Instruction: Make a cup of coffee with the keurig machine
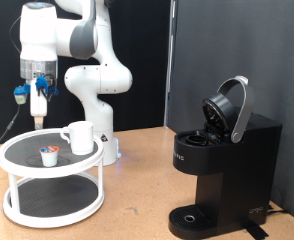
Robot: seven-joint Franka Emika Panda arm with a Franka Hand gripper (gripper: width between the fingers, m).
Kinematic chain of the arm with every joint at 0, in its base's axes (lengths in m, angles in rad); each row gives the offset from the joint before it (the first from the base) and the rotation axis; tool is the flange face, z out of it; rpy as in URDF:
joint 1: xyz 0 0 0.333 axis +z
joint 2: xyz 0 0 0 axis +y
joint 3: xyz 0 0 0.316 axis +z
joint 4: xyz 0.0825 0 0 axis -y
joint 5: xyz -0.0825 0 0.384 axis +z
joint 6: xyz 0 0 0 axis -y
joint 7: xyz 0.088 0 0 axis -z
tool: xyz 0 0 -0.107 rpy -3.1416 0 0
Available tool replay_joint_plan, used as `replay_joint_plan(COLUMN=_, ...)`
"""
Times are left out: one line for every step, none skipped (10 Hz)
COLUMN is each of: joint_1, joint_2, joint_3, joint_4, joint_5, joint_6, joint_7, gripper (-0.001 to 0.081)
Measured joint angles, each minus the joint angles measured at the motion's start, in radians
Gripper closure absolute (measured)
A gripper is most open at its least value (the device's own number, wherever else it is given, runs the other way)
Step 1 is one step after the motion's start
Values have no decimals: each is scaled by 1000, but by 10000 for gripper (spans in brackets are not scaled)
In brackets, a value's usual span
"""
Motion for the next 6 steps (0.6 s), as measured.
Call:
replay_joint_plan(joint_1=0, joint_2=11, joint_3=0, joint_4=-16, joint_5=-2, joint_6=32, joint_7=7, gripper=72)
replay_joint_plan(joint_1=0, joint_2=23, joint_3=1, joint_4=-31, joint_5=-4, joint_6=62, joint_7=13, gripper=72)
replay_joint_plan(joint_1=0, joint_2=32, joint_3=1, joint_4=-43, joint_5=-7, joint_6=84, joint_7=19, gripper=72)
replay_joint_plan(joint_1=0, joint_2=45, joint_3=1, joint_4=-52, joint_5=-14, joint_6=103, joint_7=26, gripper=72)
replay_joint_plan(joint_1=0, joint_2=57, joint_3=2, joint_4=-60, joint_5=-19, joint_6=121, joint_7=33, gripper=72)
replay_joint_plan(joint_1=0, joint_2=71, joint_3=3, joint_4=-66, joint_5=-22, joint_6=137, joint_7=38, gripper=72)
